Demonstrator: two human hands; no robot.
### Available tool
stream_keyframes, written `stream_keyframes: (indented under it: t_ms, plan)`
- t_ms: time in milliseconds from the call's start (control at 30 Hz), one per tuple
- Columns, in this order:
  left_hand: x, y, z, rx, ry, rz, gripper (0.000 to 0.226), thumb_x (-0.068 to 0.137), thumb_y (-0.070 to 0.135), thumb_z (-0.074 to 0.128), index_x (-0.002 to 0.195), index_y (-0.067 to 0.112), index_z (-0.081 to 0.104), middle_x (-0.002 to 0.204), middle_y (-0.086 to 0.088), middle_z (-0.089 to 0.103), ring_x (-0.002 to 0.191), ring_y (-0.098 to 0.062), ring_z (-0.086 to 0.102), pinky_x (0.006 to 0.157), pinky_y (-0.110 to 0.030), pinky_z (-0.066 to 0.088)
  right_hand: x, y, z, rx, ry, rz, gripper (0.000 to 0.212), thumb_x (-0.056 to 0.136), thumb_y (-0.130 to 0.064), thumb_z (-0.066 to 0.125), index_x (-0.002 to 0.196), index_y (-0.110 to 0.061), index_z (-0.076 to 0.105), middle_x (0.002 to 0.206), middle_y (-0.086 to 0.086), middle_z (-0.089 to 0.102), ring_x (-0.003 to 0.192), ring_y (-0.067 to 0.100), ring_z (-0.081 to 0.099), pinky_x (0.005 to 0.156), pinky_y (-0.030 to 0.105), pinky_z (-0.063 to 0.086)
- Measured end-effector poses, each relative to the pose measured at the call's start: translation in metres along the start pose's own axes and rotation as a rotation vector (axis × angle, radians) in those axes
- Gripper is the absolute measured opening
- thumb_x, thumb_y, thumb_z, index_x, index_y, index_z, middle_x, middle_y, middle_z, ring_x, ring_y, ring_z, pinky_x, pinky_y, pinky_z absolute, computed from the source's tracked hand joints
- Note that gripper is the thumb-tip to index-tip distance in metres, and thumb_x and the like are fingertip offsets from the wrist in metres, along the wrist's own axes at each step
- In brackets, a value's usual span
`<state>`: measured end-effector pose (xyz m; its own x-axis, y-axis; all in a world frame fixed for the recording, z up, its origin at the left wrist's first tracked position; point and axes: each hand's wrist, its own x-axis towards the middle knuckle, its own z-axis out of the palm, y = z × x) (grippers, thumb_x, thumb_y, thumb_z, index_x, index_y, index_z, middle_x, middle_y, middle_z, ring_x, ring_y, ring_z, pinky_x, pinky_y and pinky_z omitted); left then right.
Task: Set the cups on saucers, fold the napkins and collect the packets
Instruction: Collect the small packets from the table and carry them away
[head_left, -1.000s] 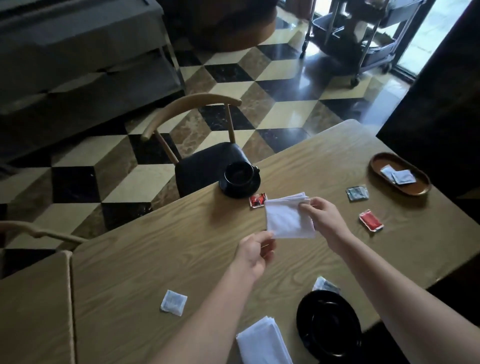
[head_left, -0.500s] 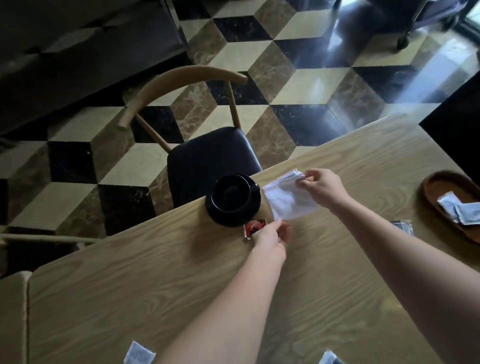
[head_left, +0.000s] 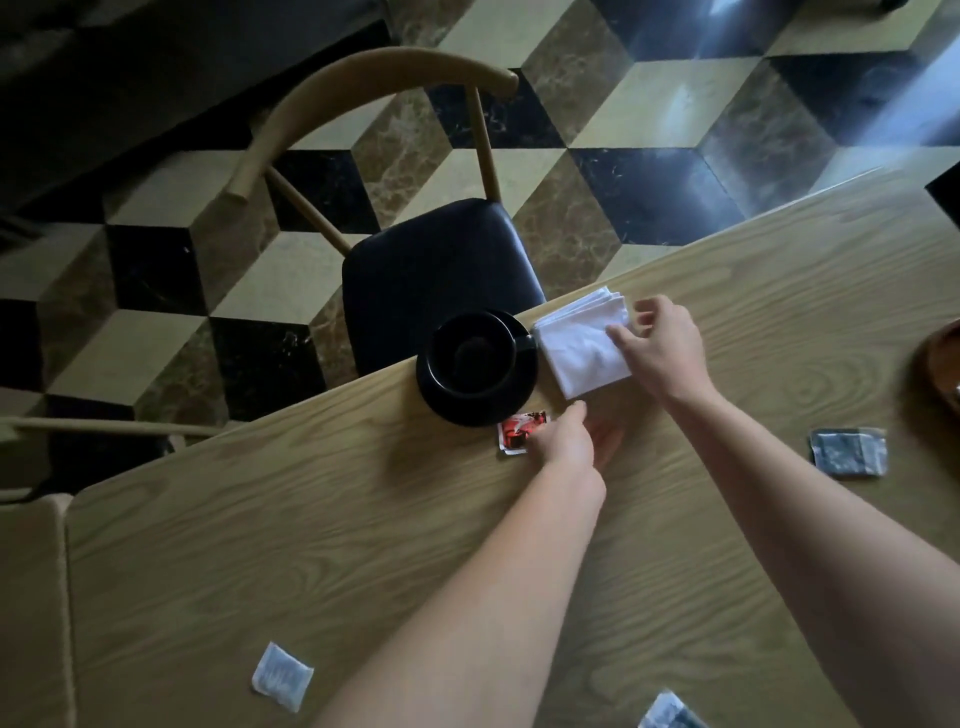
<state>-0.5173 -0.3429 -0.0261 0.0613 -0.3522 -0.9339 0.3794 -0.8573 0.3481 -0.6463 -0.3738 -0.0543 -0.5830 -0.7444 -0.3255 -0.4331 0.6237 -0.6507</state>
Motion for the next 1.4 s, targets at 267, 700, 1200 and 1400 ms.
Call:
stream_keyframes:
  t_ms: [267,700,1200,1400]
  plan:
    - [-0.045,-0.036,-0.186,0.486,-0.100,0.346,0.018,0.092,-0.002,0.051,0.085,0.014,0.056,0.055,0.002,0.058,0.045,-0.012,0.053,0.043,-0.020,0.041,-0.199,-0.021,0.047,0.202,0.044,-0.083,0.014,0.086,-0.010,0.067,0.100,-0.013,0.067,0.096,-0.001,0.061,0.097,0.024,0.056,0.090,0.032,0.041]
    - [-0.041,0.014,-0.444,0.259,0.408,0.304,0.011,0.082,-0.003,0.069,0.089,0.003,0.063,0.068,-0.010,0.062,0.054,-0.016,0.054,0.045,-0.024,0.046,-0.403,-0.061,0.199,-0.066,-0.592,-0.058,0.023,0.086,-0.027,0.063,0.106,-0.016,0.067,0.100,0.002,0.073,0.096,0.021,0.068,0.079,0.028,0.048]
    - [-0.012,0.028,-0.471,0.085,0.195,0.184,0.017,0.080,0.005,0.075,0.066,0.007,0.065,0.066,-0.011,0.065,0.052,-0.019,0.057,0.047,-0.023,0.044,-0.402,-0.107,0.268,-0.318,-0.613,-0.125,0.015,0.084,-0.027,0.064,0.077,-0.014,0.064,0.084,0.008,0.068,0.080,0.028,0.063,0.063,0.029,0.041]
    - [-0.029,0.024,-0.422,0.151,-0.118,0.198,0.008,0.086,0.004,0.070,0.091,-0.001,0.067,0.085,-0.019,0.069,0.063,-0.021,0.068,0.065,-0.032,0.057,-0.385,-0.074,0.191,0.096,-0.675,0.019,0.042,0.081,-0.030,0.078,0.053,-0.018,0.050,0.052,-0.010,0.042,0.050,0.007,0.035,0.050,0.029,0.028]
